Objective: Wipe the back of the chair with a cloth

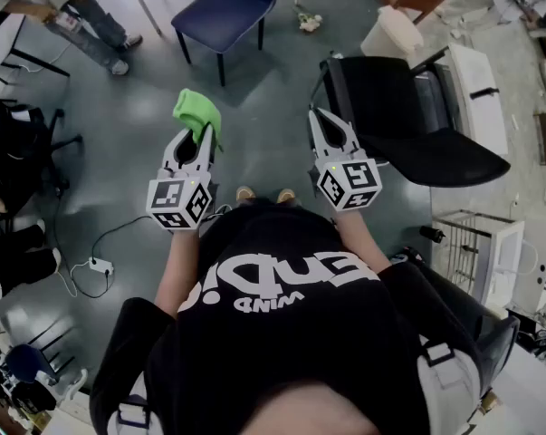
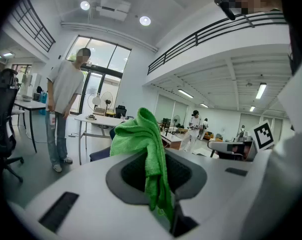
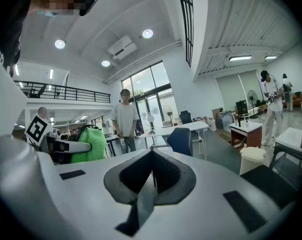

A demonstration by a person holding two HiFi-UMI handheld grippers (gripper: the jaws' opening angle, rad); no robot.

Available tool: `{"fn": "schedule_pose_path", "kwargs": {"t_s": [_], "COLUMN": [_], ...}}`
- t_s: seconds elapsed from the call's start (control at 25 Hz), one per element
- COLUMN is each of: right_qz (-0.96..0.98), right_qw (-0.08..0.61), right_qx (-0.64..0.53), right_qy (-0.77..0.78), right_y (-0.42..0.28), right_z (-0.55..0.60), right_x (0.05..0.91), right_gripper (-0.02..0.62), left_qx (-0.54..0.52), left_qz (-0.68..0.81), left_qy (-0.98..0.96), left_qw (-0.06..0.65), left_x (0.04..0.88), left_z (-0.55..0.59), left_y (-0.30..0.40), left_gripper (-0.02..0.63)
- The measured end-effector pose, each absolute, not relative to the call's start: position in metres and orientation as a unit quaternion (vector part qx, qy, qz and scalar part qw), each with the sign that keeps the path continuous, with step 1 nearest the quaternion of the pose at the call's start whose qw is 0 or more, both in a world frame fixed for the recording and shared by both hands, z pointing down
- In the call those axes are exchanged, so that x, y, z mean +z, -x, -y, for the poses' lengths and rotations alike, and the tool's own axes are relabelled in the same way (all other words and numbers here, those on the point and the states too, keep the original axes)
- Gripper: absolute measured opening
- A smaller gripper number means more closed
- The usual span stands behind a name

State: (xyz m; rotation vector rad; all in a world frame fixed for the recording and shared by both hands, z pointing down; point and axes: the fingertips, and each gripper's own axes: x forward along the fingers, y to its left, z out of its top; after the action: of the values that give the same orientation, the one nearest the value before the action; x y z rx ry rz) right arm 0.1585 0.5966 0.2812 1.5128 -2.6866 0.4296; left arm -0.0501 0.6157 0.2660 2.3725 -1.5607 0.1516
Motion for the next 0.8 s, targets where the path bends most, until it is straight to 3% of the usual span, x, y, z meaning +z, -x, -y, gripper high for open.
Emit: {"fn": "schedule_pose_path", "kwargs": {"t_s": [0.8], "right_qz": [0.85], "right_qw": [0.01], "right_qx": [0.151], "right_qy": [-0.505], "right_y": [-0.109], "right_z": [-0.594], "right_x": [0.297], "right_gripper": [-0.009], "left_qx": [0.053], "left_qz": [0.509], "left_qy": [-0.846], "left_qw": [0.149], "left_x": [0.279], "left_z": [-0.59], "left_y": [0.104], "left_gripper": [0.061]}}
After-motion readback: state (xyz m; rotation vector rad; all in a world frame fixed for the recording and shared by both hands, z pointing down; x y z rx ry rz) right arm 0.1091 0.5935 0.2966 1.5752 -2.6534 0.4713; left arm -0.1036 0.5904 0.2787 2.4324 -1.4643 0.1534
